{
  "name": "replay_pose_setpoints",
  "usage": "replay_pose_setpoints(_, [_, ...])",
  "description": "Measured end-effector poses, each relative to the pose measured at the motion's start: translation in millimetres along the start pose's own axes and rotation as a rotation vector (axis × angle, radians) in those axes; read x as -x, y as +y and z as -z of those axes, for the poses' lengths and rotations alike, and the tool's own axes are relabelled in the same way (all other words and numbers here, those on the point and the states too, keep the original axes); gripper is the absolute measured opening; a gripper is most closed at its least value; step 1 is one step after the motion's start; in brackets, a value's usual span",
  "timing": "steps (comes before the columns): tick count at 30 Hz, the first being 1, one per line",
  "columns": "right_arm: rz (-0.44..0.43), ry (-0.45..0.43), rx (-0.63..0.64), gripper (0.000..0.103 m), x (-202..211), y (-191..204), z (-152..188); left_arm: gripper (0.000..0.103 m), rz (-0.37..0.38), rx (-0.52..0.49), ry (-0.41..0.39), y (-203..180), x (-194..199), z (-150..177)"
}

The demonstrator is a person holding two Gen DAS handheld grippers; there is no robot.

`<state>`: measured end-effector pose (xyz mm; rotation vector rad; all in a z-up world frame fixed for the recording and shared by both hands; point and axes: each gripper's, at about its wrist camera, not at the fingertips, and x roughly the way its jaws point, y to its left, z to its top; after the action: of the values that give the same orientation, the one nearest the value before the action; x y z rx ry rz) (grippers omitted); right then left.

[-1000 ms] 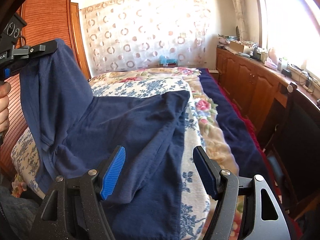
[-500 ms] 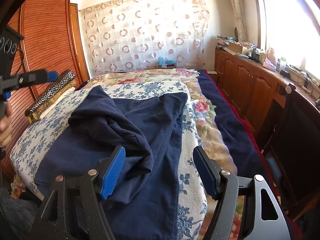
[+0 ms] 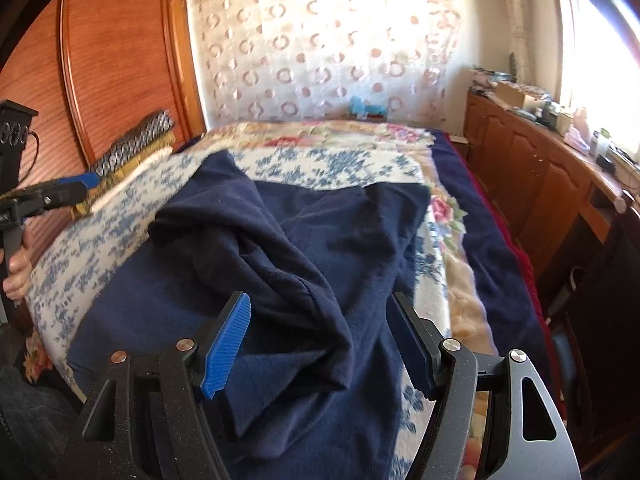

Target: Fold small clothes

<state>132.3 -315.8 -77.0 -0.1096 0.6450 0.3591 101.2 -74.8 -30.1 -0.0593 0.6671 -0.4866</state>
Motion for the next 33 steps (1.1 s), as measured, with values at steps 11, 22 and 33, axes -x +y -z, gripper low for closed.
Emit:
replay_pose_setpoints(11, [-0.062,0.038,0.015,0.009,-10,-3,-7,0.077,0.002,0.036,0.023,12,-5,12])
replay_pose_setpoints(22, [-0.024,-0.063,0.052,0.008,79,11,-4,0.077,0.011,0.039,0.03,11,-6,15])
replay_pose_setpoints(33, [0.086,0.023,0.0,0.038,65,1,10,0.077,-0.016,0.04,0.013,11,-4,15])
